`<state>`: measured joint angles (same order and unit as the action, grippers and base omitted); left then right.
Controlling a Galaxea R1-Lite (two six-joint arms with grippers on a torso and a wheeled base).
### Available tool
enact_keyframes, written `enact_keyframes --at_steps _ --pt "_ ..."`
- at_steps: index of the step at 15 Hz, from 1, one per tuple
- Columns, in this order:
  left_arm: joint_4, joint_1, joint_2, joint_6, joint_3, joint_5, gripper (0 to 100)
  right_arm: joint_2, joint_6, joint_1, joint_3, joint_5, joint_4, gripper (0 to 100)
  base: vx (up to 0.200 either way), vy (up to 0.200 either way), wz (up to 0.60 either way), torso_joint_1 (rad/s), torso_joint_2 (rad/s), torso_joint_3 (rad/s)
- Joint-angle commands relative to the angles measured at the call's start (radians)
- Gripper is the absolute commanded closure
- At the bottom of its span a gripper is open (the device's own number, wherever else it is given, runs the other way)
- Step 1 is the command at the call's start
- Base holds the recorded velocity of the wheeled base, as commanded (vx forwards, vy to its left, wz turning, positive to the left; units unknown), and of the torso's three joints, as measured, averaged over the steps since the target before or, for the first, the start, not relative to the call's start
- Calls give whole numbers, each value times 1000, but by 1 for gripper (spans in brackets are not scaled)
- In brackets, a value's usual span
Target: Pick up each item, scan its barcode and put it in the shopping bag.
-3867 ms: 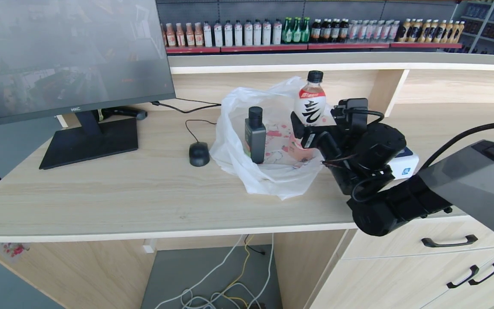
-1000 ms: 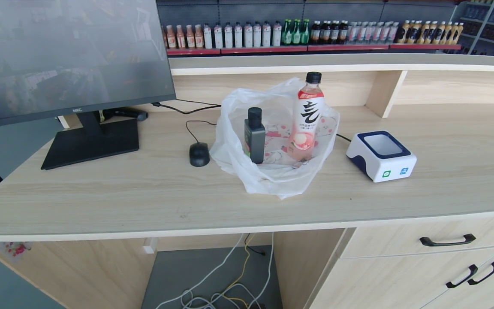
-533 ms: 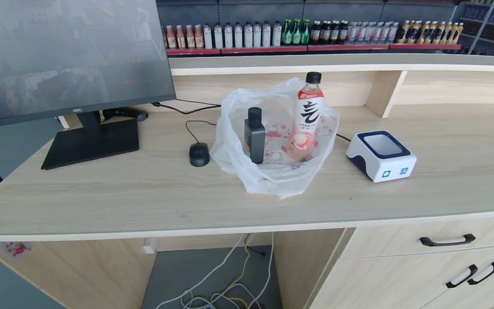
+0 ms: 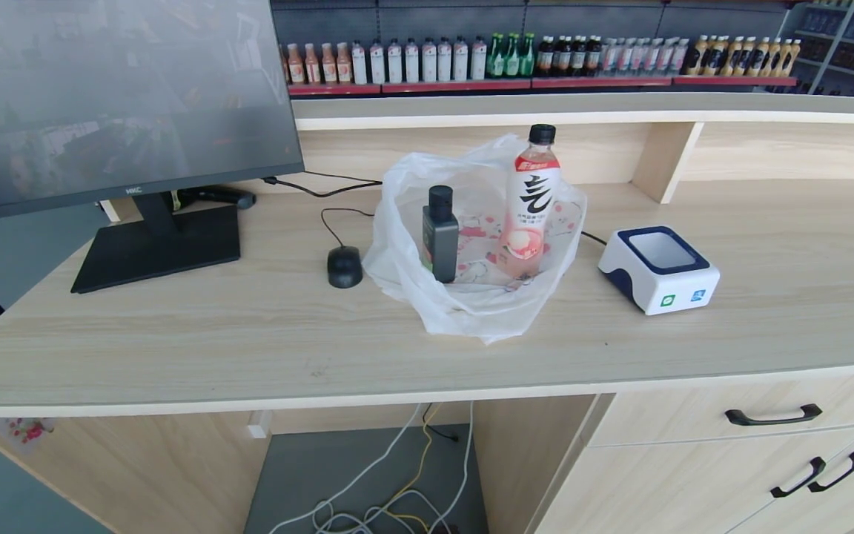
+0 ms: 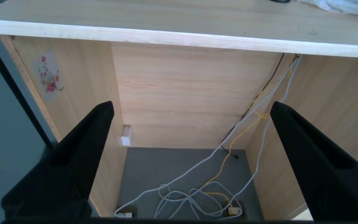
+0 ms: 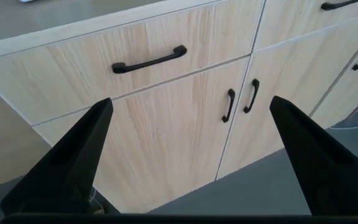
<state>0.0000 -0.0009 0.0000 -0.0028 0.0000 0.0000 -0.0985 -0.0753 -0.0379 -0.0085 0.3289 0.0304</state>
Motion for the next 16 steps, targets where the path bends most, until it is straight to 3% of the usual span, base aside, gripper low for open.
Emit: enact_keyframes --at_steps 1,3,5,6,8,11,16 --pt "0 -1 0 0 0 0 0 8 5 -37 4 -33 6 0 0 0 0 0 0 0" --pt "0 1 0 0 0 0 0 8 6 -37 5 -136 8 0 0 0 0 0 0 0" --pt "0 -1 0 0 0 0 0 8 45 -37 9 -301 -6 0 0 0 0 0 0 0" --pt "0 1 0 0 0 0 0 11 92 -4 9 -349 -17 0 0 0 0 0 0 0" --pt "0 1 0 0 0 0 0 17 89 92 9 -349 -26 0 0 0 0 0 0 0" --pt "0 -1 0 1 0 0 0 89 115 41 9 -350 -27 0 0 0 0 0 0 0" --pt "0 1 0 1 0 0 0 97 104 38 9 -352 -27 0 0 0 0 0 0 0"
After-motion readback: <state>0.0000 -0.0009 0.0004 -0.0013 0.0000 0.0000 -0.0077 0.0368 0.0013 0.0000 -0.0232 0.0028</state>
